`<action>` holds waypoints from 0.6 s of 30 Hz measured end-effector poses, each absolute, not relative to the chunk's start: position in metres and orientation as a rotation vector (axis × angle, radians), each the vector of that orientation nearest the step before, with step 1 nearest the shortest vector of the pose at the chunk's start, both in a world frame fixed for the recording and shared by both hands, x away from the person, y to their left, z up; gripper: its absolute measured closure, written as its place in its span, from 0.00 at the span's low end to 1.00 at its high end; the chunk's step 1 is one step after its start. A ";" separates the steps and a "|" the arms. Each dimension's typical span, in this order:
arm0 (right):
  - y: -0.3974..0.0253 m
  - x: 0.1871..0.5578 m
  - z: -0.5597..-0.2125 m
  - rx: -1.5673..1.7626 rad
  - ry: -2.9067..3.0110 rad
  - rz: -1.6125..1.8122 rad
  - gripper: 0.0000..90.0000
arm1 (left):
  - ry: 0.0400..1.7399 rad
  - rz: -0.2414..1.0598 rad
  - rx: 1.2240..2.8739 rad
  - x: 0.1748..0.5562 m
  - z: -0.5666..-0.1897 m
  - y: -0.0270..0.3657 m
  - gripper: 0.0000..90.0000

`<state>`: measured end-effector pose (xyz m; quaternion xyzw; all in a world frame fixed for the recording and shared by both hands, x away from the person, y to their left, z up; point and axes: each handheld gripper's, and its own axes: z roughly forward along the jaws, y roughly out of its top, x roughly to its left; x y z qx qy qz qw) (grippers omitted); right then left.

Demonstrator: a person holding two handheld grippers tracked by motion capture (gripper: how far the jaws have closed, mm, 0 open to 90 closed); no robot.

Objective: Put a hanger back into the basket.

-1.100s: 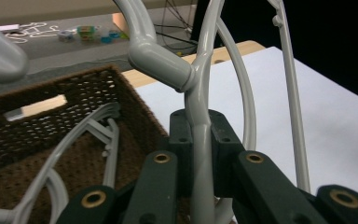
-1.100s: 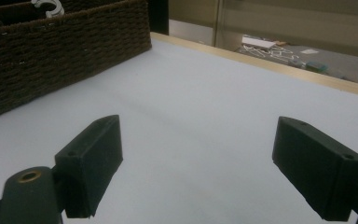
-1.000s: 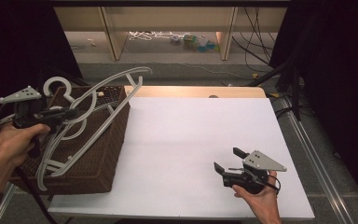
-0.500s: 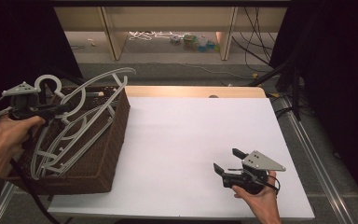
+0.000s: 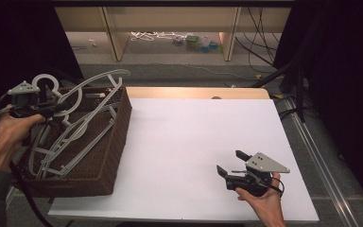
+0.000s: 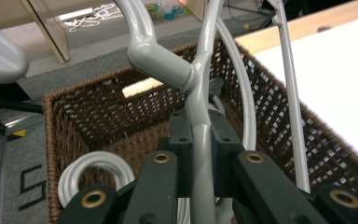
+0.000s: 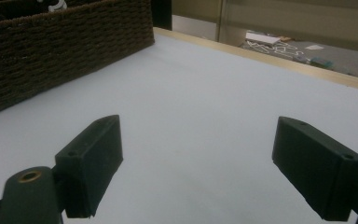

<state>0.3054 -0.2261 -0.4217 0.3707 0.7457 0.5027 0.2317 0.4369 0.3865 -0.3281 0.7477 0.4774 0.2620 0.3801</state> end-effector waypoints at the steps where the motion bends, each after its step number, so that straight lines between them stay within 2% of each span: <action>1: -0.226 0.306 -0.422 1.018 2.049 1.383 0.19 | 1.215 0.667 1.938 0.437 -0.330 0.387 0.91; 7: -0.226 0.306 -0.422 1.012 2.058 1.379 0.19 | 1.214 0.690 1.933 0.437 -0.345 0.390 0.91; 11: -0.226 0.306 -0.422 1.018 2.063 1.384 0.19 | 1.218 0.689 2.006 0.436 -0.354 0.393 0.91; 12: -0.226 0.306 -0.422 1.007 2.061 1.382 0.19 | 1.239 0.688 1.959 0.436 -0.359 0.392 0.91; 15: -0.225 0.308 -0.424 0.987 2.043 1.392 0.19 | 1.242 0.683 1.992 0.434 -0.362 0.399 0.91; 18: -0.224 0.306 -0.423 1.010 2.067 1.374 0.19 | 1.273 0.680 1.939 0.434 -0.364 0.402 0.91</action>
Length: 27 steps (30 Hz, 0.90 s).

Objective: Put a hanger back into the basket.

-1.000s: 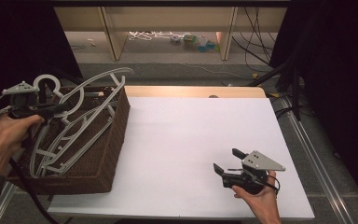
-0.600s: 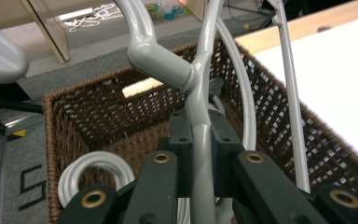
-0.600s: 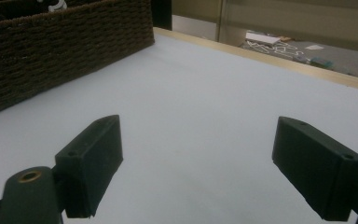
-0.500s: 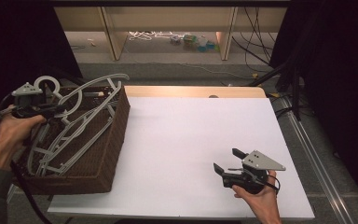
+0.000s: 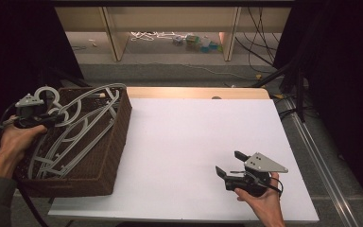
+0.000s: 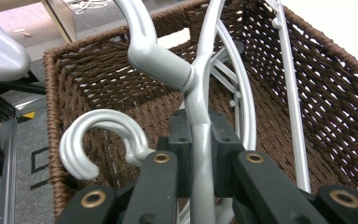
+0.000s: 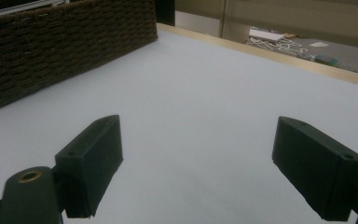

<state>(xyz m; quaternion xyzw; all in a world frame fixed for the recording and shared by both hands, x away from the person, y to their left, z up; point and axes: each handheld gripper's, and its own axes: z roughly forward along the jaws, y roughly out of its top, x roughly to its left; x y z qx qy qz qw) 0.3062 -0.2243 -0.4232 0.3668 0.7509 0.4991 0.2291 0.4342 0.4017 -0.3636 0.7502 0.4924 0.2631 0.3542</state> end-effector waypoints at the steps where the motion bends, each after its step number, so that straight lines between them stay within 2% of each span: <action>1: -0.225 0.306 -0.423 1.012 2.075 1.365 0.19 | 1.280 0.681 1.924 0.435 -0.364 0.402 0.91; 3: -0.224 0.306 -0.424 1.009 2.063 1.382 0.19 | 1.275 0.685 1.989 0.435 -0.363 0.407 0.91; 5: -0.224 0.306 -0.424 1.008 2.064 1.381 0.19 | 1.308 0.683 1.931 0.436 -0.367 0.405 0.91; 7: -0.225 0.307 -0.424 0.990 2.051 1.374 0.19 | 1.296 0.688 2.005 0.437 -0.367 0.410 0.91; 13: -0.226 0.307 -0.423 1.000 2.061 1.376 0.19 | 1.313 0.680 2.014 0.437 -0.377 0.417 0.91; 14: -0.226 0.307 -0.424 1.010 2.066 1.377 0.19 | 1.317 0.675 1.978 0.438 -0.380 0.414 0.91; 17: -0.225 0.307 -0.424 1.013 2.069 1.374 0.19 | 1.294 0.669 2.050 0.439 -0.380 0.412 0.91; 18: -0.225 0.307 -0.424 1.006 2.070 1.371 0.19 | 1.313 0.669 2.020 0.440 -0.382 0.409 0.91; 27: -0.225 0.307 -0.424 1.012 2.069 1.375 0.19 | 1.289 0.689 2.114 0.443 -0.395 0.401 0.91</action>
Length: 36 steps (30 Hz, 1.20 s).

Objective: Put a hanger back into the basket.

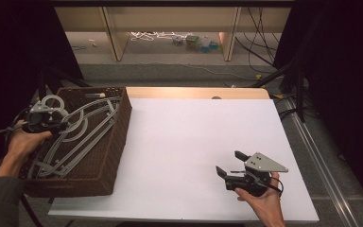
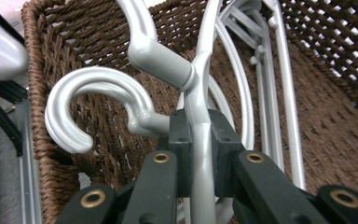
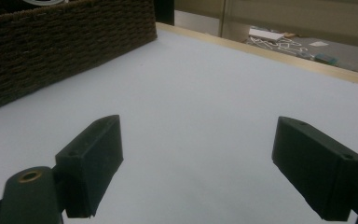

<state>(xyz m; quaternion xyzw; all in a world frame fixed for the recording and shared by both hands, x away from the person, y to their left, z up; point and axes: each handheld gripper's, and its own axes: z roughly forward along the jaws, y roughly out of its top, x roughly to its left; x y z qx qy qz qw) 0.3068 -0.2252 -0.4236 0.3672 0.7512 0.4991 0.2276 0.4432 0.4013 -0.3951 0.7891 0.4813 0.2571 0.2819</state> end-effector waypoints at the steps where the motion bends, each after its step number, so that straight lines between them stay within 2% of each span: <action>1: -0.226 0.307 -0.424 1.000 2.063 1.373 0.19 | 1.289 0.685 2.112 0.443 -0.396 0.402 0.91; 6: -0.225 0.307 -0.424 1.009 2.070 1.372 0.19 | 1.314 0.660 2.157 0.444 -0.409 0.397 0.90; 11: -0.226 0.307 -0.424 1.017 2.079 1.353 0.19 | 1.332 0.645 2.129 0.443 -0.415 0.400 0.90; 17: -0.226 0.308 -0.424 1.004 2.068 1.350 0.19 | 1.408 0.708 2.067 0.440 -0.407 0.401 0.69; 26: -0.224 0.308 -0.425 1.012 2.064 1.369 0.19 | 1.474 0.782 1.880 0.425 -0.381 0.400 0.47; 29: -0.224 0.308 -0.424 1.011 2.075 1.368 0.19 | 1.450 0.797 1.845 0.419 -0.371 0.395 0.43; 36: -0.225 0.308 -0.424 1.006 2.068 1.367 0.19 | 1.401 0.797 1.835 0.409 -0.362 0.380 0.42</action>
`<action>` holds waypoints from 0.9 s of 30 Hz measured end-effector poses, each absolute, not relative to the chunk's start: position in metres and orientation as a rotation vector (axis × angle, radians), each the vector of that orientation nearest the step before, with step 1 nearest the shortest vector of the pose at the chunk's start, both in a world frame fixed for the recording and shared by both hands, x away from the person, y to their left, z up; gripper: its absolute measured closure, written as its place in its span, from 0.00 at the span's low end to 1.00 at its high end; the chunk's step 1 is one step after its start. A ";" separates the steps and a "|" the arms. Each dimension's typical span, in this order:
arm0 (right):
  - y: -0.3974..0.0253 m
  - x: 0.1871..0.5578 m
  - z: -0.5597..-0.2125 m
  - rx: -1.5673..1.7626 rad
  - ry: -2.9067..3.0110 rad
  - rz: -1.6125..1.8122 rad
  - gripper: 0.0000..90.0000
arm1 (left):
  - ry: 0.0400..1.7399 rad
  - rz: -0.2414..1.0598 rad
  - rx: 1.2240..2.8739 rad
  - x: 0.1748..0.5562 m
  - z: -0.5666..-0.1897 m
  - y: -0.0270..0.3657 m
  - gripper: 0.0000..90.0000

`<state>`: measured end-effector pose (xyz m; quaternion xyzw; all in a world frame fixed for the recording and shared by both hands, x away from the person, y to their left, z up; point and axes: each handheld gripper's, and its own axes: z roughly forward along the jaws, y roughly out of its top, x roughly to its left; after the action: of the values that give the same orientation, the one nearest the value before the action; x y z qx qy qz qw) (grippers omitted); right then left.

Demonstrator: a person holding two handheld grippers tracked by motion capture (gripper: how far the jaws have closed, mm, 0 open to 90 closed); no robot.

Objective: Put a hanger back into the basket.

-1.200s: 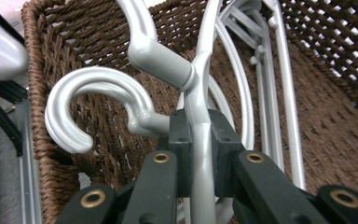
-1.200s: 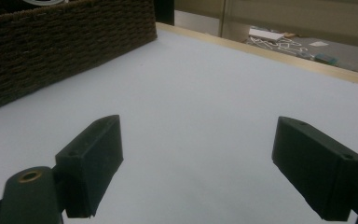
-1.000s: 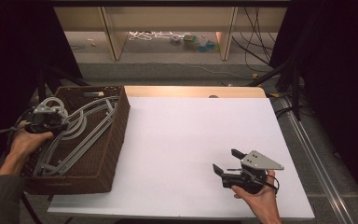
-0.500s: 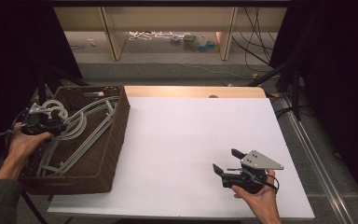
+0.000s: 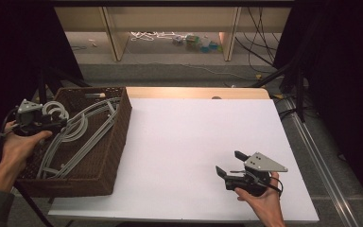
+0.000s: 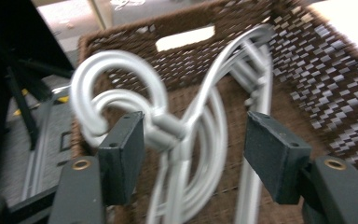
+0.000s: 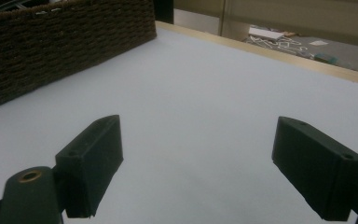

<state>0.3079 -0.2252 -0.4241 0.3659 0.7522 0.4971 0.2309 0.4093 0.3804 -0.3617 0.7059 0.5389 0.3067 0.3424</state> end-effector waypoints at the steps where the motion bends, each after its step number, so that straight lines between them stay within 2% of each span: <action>1: -0.225 0.308 -0.425 1.011 2.062 1.375 0.19 | 1.396 0.787 1.812 0.408 -0.361 0.378 0.41; 17: -0.225 0.307 -0.424 1.010 2.064 1.379 0.19 | 1.168 0.699 1.737 0.368 -0.338 0.313 0.31; 27: -0.226 0.308 -0.424 0.999 2.057 1.374 0.19 | 1.110 0.658 1.695 0.352 -0.338 0.288 0.27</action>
<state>0.3079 -0.2259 -0.4235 0.3639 0.7496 0.5006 0.2349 0.3521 0.2876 -0.3379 0.6961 0.4559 0.2702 0.4843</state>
